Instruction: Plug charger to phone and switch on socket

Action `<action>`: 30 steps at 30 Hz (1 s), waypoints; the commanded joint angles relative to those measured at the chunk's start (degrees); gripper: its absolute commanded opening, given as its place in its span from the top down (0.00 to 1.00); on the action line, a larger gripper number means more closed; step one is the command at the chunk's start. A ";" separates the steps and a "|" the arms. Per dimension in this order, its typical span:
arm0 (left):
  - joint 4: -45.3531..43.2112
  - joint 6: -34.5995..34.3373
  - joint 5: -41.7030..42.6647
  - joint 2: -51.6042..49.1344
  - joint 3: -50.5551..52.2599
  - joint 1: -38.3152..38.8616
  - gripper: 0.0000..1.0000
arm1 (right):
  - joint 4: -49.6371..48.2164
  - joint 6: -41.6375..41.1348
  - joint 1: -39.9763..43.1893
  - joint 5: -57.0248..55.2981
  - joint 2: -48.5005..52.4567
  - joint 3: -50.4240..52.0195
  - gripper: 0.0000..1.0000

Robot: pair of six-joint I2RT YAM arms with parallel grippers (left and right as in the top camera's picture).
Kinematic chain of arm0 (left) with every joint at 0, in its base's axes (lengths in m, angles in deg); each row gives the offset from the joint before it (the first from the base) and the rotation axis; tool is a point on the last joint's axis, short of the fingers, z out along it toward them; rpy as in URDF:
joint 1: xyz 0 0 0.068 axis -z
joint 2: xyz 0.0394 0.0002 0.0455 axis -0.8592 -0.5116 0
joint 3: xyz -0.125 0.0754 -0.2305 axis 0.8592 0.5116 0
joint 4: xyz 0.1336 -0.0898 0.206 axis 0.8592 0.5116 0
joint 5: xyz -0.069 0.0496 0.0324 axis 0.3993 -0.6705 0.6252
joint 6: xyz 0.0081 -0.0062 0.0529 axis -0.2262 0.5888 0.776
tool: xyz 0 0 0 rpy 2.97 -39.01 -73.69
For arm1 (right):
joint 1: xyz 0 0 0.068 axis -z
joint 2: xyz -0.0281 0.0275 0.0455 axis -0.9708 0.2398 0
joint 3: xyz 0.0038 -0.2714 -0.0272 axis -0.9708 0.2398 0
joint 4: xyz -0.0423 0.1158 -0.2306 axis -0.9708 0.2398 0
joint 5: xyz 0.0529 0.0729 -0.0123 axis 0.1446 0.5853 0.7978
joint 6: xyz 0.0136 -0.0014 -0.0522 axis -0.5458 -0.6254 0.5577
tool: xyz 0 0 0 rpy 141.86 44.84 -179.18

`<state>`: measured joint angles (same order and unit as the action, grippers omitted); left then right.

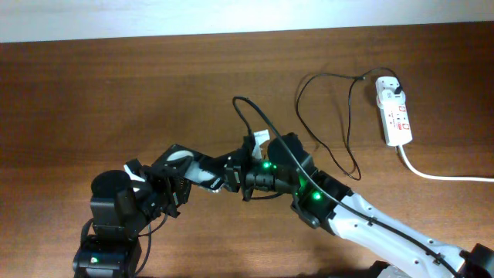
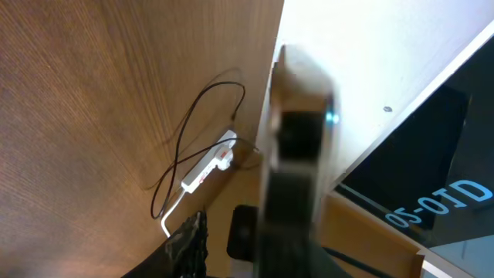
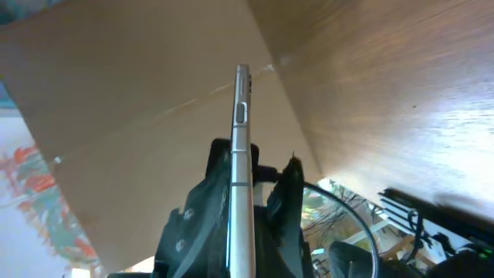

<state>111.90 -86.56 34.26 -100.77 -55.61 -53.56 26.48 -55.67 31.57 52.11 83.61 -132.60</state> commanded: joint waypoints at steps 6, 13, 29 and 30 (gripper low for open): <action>-0.20 -0.52 0.57 0.04 0.26 0.20 0.90 | -1.46 -0.48 -1.99 -1.57 -1.36 -1.07 0.96; -0.13 -0.20 -1.33 -0.02 0.26 0.20 1.00 | 3.32 -0.26 -1.92 -3.52 -1.36 -1.07 0.86; -18.12 21.77 4.48 -22.58 0.26 0.17 1.00 | 26.97 49.05 14.53 -15.54 -1.55 -1.09 0.54; -17.94 23.02 5.20 -23.54 0.26 0.17 1.00 | 27.06 51.23 15.74 -14.53 -1.81 -1.11 0.53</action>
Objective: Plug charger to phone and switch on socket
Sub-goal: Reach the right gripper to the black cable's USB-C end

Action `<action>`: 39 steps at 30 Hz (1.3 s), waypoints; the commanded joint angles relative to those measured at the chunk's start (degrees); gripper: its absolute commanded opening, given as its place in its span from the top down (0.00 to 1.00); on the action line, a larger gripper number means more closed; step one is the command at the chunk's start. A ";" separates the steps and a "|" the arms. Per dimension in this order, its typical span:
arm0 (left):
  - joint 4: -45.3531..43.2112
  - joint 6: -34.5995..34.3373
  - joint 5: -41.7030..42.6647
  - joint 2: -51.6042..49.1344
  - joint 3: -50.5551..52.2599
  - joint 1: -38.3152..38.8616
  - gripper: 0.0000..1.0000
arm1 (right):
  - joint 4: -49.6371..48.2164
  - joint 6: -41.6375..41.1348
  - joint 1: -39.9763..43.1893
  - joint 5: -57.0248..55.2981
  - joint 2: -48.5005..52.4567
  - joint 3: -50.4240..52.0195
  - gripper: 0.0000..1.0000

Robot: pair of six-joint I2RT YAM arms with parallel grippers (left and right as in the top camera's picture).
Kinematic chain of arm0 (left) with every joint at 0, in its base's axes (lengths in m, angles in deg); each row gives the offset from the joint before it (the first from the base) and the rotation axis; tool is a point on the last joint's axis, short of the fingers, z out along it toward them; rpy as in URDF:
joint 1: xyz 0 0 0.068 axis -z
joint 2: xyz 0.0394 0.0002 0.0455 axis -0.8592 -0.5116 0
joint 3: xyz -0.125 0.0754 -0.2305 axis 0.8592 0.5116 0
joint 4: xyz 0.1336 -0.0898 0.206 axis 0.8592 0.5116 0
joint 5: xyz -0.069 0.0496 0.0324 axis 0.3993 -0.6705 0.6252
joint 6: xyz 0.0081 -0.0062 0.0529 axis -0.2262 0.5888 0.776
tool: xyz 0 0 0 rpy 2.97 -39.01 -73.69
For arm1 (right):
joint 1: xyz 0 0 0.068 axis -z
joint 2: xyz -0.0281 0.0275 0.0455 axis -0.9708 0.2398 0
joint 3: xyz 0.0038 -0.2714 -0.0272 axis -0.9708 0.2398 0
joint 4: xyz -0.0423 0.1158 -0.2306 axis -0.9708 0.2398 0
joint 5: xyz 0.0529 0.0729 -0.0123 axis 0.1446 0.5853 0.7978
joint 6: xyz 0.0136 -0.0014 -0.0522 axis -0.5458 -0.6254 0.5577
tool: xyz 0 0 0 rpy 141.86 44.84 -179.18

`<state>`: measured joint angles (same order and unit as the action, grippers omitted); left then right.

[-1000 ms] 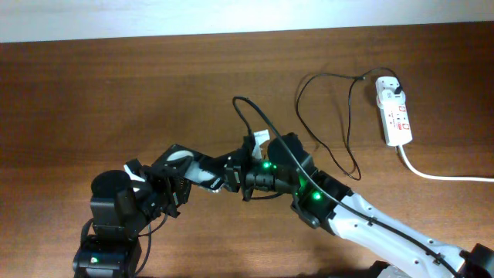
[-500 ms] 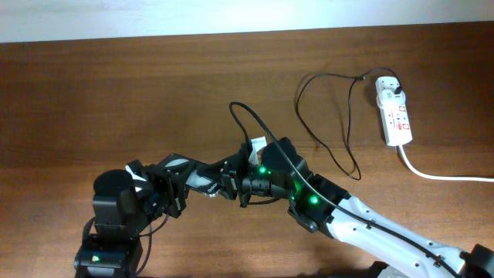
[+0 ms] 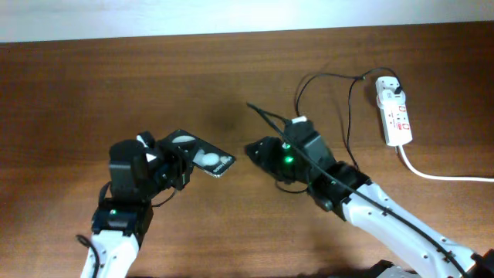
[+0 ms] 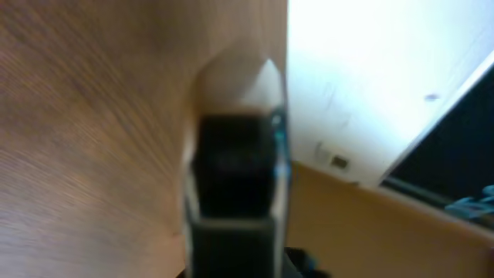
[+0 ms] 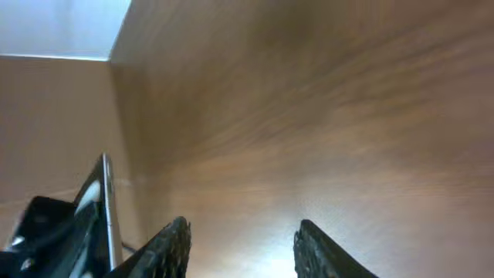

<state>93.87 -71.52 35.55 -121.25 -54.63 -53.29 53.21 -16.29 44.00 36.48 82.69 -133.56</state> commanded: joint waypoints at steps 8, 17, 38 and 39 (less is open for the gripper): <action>-1.57 28.72 11.04 -8.63 -0.72 -0.07 1.00 | 9.07 27.54 12.39 -9.05 -3.21 -7.69 0.48; -3.08 29.73 11.96 -8.83 -0.72 -0.07 1.00 | 33.88 29.92 19.63 -20.68 14.29 -39.67 0.50; -2.47 29.73 11.32 -8.83 -0.72 -0.07 1.00 | 11.58 9.18 27.32 -22.14 53.00 -51.15 0.42; -2.47 29.73 11.30 -8.83 -0.72 -0.07 1.00 | 11.47 9.18 27.32 -22.12 53.79 -51.15 0.42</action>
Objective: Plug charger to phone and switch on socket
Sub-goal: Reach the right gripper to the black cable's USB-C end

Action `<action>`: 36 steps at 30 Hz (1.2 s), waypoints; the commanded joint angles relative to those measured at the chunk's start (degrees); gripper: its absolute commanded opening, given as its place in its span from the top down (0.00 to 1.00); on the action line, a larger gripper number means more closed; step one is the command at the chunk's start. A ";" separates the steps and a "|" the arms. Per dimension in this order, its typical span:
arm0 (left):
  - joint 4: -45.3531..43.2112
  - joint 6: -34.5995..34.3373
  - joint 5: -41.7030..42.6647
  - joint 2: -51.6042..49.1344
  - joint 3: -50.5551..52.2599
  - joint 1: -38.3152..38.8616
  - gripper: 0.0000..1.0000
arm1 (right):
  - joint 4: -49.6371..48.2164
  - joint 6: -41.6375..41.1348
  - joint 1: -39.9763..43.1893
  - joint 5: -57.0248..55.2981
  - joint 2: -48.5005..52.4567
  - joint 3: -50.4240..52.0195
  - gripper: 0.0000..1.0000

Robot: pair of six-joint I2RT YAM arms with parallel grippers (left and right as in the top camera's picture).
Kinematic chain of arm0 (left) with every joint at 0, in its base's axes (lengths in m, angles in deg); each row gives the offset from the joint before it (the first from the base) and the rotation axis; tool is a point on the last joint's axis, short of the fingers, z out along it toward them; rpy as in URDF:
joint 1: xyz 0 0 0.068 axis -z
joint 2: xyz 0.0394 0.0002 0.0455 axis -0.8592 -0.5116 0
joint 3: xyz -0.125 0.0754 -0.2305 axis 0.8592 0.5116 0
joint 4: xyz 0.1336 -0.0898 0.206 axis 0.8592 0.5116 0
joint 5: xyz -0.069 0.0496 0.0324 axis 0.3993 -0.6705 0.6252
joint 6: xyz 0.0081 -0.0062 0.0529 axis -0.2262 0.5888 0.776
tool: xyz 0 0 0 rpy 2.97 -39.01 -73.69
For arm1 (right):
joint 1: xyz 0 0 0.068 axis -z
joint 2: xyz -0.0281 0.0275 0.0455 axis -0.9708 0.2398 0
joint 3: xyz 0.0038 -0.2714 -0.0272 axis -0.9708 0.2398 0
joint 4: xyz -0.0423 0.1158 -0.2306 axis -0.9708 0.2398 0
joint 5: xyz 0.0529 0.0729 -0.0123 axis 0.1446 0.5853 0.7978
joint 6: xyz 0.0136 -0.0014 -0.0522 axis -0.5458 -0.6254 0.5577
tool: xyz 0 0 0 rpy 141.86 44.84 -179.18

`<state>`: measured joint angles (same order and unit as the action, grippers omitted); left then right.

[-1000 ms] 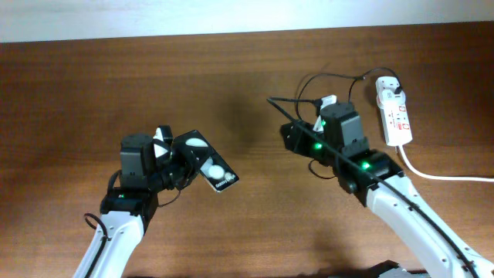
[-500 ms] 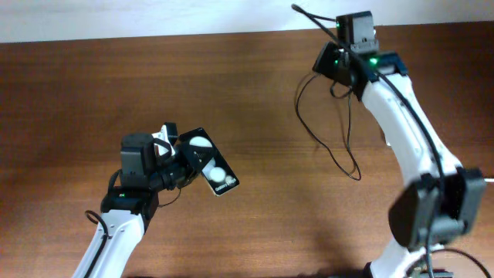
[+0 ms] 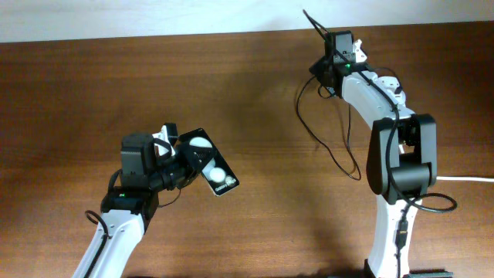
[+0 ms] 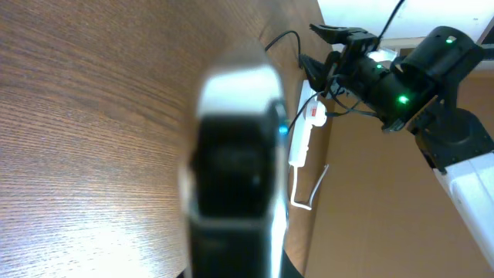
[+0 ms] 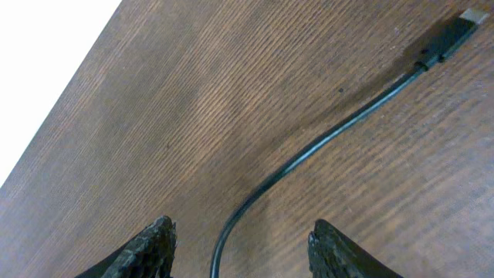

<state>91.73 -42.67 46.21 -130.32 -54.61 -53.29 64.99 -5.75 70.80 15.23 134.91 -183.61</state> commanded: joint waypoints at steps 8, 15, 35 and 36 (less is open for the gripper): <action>-0.33 0.90 0.63 0.24 -0.74 -0.07 1.00 | -5.40 1.57 0.44 4.87 4.59 -1.07 0.73; -0.35 0.90 0.63 0.24 -0.74 -0.07 1.00 | 0.63 22.47 -4.76 15.06 3.63 -1.14 0.92; -0.35 0.87 2.16 0.24 -0.74 -0.07 1.00 | 35.71 24.22 -11.56 -1.14 4.15 -7.45 0.21; -0.35 0.87 2.16 0.24 -0.74 -0.07 1.00 | 34.58 24.22 -11.10 -1.14 4.66 -7.45 0.27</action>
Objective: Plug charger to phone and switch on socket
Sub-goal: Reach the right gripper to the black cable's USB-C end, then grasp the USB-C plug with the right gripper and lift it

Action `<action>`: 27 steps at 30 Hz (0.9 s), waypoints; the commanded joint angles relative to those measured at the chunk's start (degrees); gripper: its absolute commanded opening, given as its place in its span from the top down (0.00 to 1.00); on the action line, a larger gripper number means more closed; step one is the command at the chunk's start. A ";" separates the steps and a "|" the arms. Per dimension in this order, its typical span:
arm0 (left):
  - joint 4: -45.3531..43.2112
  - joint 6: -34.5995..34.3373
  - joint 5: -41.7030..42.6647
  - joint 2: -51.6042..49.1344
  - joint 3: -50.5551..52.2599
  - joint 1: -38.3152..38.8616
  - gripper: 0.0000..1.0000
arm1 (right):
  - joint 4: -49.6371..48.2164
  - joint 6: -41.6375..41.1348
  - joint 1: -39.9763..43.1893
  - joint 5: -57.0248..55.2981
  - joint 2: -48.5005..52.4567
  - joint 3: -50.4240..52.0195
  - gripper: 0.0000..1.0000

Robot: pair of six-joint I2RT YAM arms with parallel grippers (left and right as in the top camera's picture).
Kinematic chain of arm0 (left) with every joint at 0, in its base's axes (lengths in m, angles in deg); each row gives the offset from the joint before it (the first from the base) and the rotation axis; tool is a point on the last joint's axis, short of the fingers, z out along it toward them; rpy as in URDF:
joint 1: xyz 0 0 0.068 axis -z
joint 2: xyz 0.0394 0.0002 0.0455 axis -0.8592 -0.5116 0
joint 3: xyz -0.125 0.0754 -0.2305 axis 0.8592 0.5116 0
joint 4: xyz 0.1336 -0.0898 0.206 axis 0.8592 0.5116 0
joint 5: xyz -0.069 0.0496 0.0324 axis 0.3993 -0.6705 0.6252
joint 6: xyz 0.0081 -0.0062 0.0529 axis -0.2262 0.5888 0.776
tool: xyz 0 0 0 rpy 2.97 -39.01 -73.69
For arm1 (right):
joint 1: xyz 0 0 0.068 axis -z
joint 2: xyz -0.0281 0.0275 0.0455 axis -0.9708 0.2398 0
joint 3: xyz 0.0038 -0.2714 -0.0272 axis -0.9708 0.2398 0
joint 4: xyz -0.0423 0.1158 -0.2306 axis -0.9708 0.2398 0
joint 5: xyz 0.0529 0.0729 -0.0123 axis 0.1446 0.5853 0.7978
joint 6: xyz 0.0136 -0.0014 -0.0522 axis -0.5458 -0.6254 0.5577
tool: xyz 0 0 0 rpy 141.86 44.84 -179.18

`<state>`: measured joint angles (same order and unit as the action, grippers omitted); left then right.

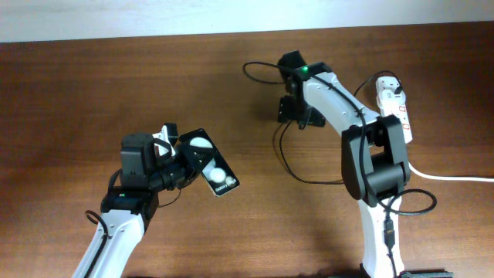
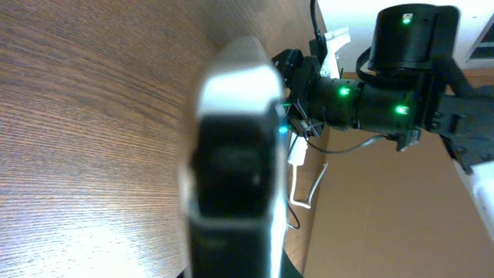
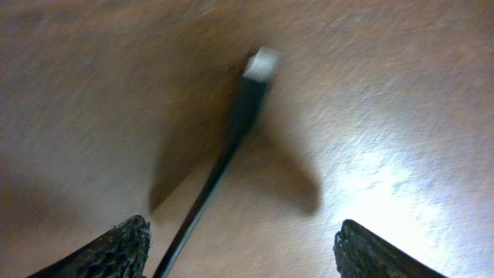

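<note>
The black phone (image 1: 214, 171) with white discs on its back is held off the table, tilted, and my left gripper (image 1: 184, 165) is shut on it. In the left wrist view the phone (image 2: 235, 154) fills the middle as a blur. The black charger cable (image 1: 282, 147) loops across the table to the white socket strip (image 1: 394, 112). Its plug end (image 3: 261, 60) lies loose on the wood. My right gripper (image 3: 247, 255) hovers over it, open, one fingertip (image 3: 123, 241) on each side of the cable. From overhead the right gripper (image 1: 296, 114) is at the middle back.
The socket strip's white lead (image 1: 444, 176) runs off the right edge. The brown wooden table (image 1: 93, 93) ends at a pale wall at the back. My right arm (image 1: 370, 162) stretches from the front edge up to the cable.
My right gripper has moved from the back edge near the socket strip left and forward to above the plug end, still open. The cable lies further left. The left gripper and phone have not moved.
First both grippers met at the table's middle, the phone's edge between my right fingers. Then they stood apart, the left holding the phone, the right open. The right was then at the back edge, and now hangs over the loose plug.
</note>
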<state>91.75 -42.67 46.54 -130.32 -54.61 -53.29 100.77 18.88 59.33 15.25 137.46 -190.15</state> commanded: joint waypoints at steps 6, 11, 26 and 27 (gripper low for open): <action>-0.37 0.87 1.86 0.24 -0.74 -0.07 1.00 | -5.29 -0.42 0.33 -1.20 3.96 -0.92 0.64; -0.35 0.87 1.86 0.24 -0.74 -0.07 1.00 | -8.52 -0.42 0.44 -3.15 3.96 -0.90 0.67; -10.93 3.52 12.72 -0.48 -0.74 -0.07 1.00 | 2.49 4.07 0.44 6.54 -10.75 -6.54 0.96; -12.85 3.52 14.27 -0.85 -0.74 -0.07 1.00 | 4.33 5.49 0.44 9.03 -14.03 -6.54 0.96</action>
<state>83.25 -40.88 52.40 -130.69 -54.50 -53.29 103.00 21.77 59.85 19.45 133.64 -194.52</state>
